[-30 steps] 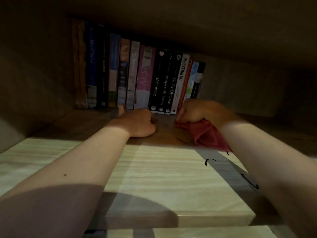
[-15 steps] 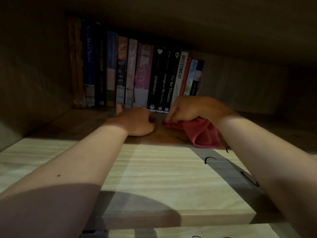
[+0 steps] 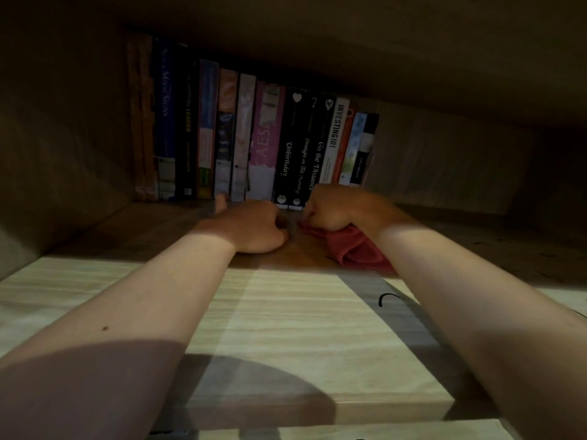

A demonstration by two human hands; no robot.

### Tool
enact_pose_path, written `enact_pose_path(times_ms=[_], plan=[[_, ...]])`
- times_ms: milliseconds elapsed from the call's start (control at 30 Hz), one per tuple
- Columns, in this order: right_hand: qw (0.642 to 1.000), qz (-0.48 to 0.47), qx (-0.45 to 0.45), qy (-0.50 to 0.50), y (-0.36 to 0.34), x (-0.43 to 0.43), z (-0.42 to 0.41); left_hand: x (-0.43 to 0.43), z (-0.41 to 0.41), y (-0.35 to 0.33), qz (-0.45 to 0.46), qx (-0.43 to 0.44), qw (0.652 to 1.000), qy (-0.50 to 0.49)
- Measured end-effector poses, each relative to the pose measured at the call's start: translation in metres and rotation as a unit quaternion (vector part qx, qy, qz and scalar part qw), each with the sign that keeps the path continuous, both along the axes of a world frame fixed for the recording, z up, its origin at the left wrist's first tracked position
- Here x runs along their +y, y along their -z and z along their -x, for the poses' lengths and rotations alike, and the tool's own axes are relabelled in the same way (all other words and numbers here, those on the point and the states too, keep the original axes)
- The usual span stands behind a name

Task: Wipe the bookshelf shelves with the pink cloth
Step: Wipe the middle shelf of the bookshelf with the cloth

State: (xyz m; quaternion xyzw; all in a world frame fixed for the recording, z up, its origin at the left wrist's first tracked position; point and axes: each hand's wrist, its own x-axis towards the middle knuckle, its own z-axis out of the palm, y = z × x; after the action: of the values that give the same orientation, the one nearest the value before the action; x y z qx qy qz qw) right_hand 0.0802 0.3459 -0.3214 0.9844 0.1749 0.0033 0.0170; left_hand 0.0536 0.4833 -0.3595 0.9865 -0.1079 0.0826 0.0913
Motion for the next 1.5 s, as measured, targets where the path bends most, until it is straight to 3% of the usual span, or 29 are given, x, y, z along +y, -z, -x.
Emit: enact_pose_path(times_ms=[133, 300, 467, 700, 967, 1133, 1300, 1500], plan=[[0.999, -0.025, 0.032, 0.009, -0.008, -0.014, 0.009, -0.001, 0.001, -0.001, -0.01, 0.001, 1.0, 0.005], [1.0, -0.012, 0.001, 0.014, 0.003, -0.001, 0.002, 0.0, 0.001, -0.001, 0.002, 0.005, 1.0, 0.002], [0.999, 0.022, 0.039, 0.003, -0.013, 0.006, 0.011, 0.0, -0.002, -0.001, -0.008, 0.006, 1.0, 0.0], [1.0, 0.026, -0.007, 0.01, -0.001, 0.018, -0.003, 0.001, -0.004, 0.001, -0.003, -0.003, 1.0, -0.005], [0.999, 0.033, -0.002, -0.005, -0.001, 0.009, -0.006, 0.001, -0.007, 0.002, -0.01, -0.015, 1.0, -0.002], [0.998, 0.025, 0.051, -0.011, -0.018, -0.01, 0.008, 0.002, -0.008, 0.002, -0.016, -0.009, 1.0, 0.002], [1.0, 0.008, 0.014, -0.002, -0.004, -0.003, -0.001, 0.002, -0.008, 0.002, -0.015, -0.004, 1.0, -0.004], [0.999, 0.023, 0.04, -0.002, -0.015, -0.015, 0.005, 0.002, -0.008, 0.001, -0.015, -0.003, 1.0, -0.002]])
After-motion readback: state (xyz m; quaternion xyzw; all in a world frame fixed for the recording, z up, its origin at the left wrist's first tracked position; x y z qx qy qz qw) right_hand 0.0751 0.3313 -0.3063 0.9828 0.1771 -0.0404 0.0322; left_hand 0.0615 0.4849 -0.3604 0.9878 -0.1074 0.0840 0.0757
